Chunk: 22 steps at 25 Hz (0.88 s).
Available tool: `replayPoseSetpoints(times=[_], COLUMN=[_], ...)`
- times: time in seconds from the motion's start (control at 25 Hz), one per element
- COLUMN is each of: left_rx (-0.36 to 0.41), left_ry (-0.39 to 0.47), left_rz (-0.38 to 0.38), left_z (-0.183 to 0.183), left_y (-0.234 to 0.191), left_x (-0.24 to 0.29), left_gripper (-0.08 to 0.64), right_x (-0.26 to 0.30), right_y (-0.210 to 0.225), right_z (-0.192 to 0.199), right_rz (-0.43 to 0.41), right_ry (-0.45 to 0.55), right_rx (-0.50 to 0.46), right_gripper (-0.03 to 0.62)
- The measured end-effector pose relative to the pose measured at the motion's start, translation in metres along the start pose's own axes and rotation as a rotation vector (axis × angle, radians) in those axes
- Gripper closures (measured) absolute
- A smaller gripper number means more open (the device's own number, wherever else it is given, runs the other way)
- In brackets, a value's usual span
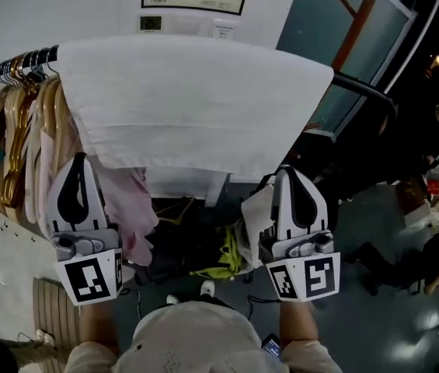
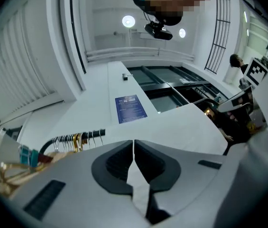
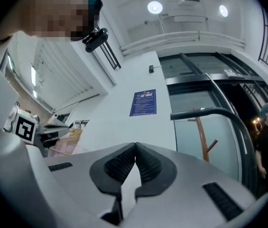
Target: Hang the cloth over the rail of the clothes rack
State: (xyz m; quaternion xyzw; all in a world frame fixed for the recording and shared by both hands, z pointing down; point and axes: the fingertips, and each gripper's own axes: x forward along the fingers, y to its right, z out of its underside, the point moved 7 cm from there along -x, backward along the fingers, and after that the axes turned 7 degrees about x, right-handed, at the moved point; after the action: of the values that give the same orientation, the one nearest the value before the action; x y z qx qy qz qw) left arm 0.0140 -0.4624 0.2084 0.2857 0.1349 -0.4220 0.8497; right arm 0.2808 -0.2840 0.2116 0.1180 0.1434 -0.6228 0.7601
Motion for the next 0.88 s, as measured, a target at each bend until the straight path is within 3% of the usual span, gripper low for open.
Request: replayPoseSetpoints(times=[0.16,0.28,0.52,0.76,0.88], left_rx=[-0.138,-0.161,-0.275,-0.329,-0.312], left_ry=[-0.088,-0.179,-0.355,-0.371,-0.362], left_rz=[0.069,0.08,0.194,0.178,0.164], left_z=[0.044,0.076,0.116,0.108,0.096], left_y=[0.028,0.049,0.097,0.107,0.117], left_x=[-0.039,-0.06,-0.112,-0.137,-0.147], left_gripper=[0.538,0.538,0.538,0.538,0.538], right_x=[-0.017,-0.032,-0.08,-0.11,-0.123], right_y=[-0.016,-0.033,-0.073,-0.083,-0.083], right_z=[0.046,0.087,0.145,0.156,0.156], right_rz=[-0.032,-0.011,0.05,0.054,0.026], right_ry=[-0.096,-0.197,-0.342,-0.384,-0.396], right_rx=[0.088,0.118,0.141,0.144,0.131], right_gripper=[0.574,0.574,0.574,0.574,0.574])
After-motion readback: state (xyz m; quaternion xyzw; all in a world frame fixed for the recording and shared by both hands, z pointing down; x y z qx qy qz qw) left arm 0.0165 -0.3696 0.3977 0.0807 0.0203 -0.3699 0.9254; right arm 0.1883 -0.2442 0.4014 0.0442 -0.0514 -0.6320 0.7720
